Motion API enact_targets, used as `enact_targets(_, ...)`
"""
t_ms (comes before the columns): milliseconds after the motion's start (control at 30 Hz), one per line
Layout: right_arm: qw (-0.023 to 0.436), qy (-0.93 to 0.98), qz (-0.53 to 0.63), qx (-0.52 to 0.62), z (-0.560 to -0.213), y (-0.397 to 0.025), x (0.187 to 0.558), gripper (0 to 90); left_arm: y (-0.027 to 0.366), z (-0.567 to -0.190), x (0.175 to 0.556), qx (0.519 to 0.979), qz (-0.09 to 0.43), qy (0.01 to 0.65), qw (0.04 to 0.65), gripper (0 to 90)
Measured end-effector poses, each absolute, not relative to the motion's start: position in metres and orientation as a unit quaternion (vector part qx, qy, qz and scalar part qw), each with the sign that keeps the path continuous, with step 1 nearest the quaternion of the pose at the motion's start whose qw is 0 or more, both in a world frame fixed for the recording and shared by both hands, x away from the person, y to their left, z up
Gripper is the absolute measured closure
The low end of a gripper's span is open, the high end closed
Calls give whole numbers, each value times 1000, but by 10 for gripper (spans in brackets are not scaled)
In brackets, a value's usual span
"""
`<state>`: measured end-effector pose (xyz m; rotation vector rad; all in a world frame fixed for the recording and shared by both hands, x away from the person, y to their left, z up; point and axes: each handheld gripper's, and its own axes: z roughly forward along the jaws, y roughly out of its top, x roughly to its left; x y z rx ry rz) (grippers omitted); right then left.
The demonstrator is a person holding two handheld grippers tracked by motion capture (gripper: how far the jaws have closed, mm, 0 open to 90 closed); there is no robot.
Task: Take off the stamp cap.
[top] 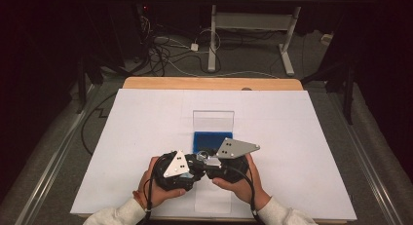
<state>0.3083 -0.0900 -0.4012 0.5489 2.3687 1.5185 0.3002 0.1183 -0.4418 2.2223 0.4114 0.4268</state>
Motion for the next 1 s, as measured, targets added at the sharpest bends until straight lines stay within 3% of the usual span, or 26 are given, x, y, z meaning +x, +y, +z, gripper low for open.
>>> enact_targets(800, 154, 805, 536, 203, -412, -91, 300, 578, 121, -446, 307, 889, 125, 155, 412, 367)
enact_targets(867, 169, 803, 537, 195, -412, -91, 296, 577, 132, -449, 317, 875, 104, 206, 426, 370)
enact_targets(900, 183, 805, 532, 187, -411, -91, 293, 577, 142, -448, 321, 862, 105, 229, 440, 370)
enact_targets(1000, 182, 797, 545, 187, -406, -97, 291, 577, 148, -437, 313, 862, 153, 209, 435, 369)
